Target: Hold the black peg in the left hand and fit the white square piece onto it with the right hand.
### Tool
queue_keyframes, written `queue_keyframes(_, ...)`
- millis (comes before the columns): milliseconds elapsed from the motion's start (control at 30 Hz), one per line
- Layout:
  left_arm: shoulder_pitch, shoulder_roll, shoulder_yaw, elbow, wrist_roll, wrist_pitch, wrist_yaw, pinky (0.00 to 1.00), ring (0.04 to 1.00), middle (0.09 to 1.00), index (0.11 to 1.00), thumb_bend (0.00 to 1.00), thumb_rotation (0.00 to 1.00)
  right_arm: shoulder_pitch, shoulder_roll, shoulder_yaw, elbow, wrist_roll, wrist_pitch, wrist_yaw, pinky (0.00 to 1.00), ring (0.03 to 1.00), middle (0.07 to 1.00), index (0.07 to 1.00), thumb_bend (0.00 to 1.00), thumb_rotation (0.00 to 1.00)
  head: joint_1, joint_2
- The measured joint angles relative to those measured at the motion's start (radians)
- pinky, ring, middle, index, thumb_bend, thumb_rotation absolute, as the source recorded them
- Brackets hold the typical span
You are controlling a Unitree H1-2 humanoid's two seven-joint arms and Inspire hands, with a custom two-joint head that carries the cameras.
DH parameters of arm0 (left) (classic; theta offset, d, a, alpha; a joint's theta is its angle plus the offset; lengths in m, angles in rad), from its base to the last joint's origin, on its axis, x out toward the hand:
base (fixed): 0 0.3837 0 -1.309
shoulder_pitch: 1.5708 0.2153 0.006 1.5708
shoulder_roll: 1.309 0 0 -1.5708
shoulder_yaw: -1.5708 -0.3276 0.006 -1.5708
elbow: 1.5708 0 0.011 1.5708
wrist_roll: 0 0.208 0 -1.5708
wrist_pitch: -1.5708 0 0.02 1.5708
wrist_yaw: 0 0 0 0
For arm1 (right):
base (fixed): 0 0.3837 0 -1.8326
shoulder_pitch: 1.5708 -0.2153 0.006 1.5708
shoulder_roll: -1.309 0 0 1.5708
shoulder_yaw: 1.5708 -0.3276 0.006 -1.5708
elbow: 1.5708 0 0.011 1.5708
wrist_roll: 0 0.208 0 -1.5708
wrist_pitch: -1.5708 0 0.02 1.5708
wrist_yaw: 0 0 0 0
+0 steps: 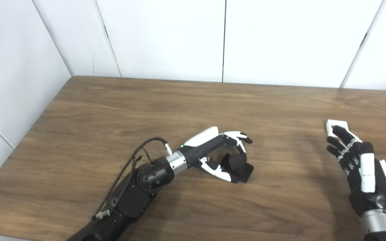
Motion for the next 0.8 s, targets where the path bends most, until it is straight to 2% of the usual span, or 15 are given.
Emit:
queue_keyframes(333,0.001,0.0,-0.001,-0.002,0.009,0.0,0.003,0.83,0.922,0.859,0.488,0.52,0.08,0.004,0.0,-0.002,-0.014,-0.001,0.027,-0.003,0.85,0.846,0.877,0.799,0.69,0.94,-0.005,0.009)
queue_keyframes(400,0.002,0.0,-0.001,-0.002,0.009,0.0,0.003,0.83,0.923,0.858,0.488,0.52,0.08,0.005,0.0,-0.002,-0.015,-0.001,0.03,-0.003,0.84,0.845,0.876,0.801,0.69,0.94,-0.026,0.012)
queue_keyframes(500,0.002,0.0,-0.001,-0.003,0.009,0.0,0.003,0.83,0.924,0.864,0.487,0.52,0.08,0.005,0.0,-0.001,-0.015,-0.003,0.03,-0.003,0.84,0.838,0.871,0.796,0.7,0.92,-0.118,0.023)
queue_keyframes(667,0.01,0.027,0.003,-0.02,-0.007,-0.006,-0.008,0.83,0.916,0.857,0.487,0.52,0.08,0.0,0.035,0.021,-0.018,-0.04,0.032,-0.031,0.83,0.824,0.854,0.786,0.66,0.94,-0.368,0.026)
queue_keyframes(767,0.014,0.049,0.008,-0.029,-0.033,-0.01,-0.034,0.82,0.909,0.854,0.487,0.52,0.08,-0.008,0.064,0.045,-0.04,-0.071,0.04,-0.053,0.82,0.829,0.861,0.789,0.68,0.94,-0.463,0.023)
queue_keyframes(800,0.016,0.054,0.01,-0.031,-0.04,-0.011,-0.039,0.81,0.904,0.853,0.487,0.52,0.08,-0.013,0.07,0.052,-0.042,-0.079,0.04,-0.055,0.82,0.829,0.864,0.791,0.68,0.94,-0.475,0.02)
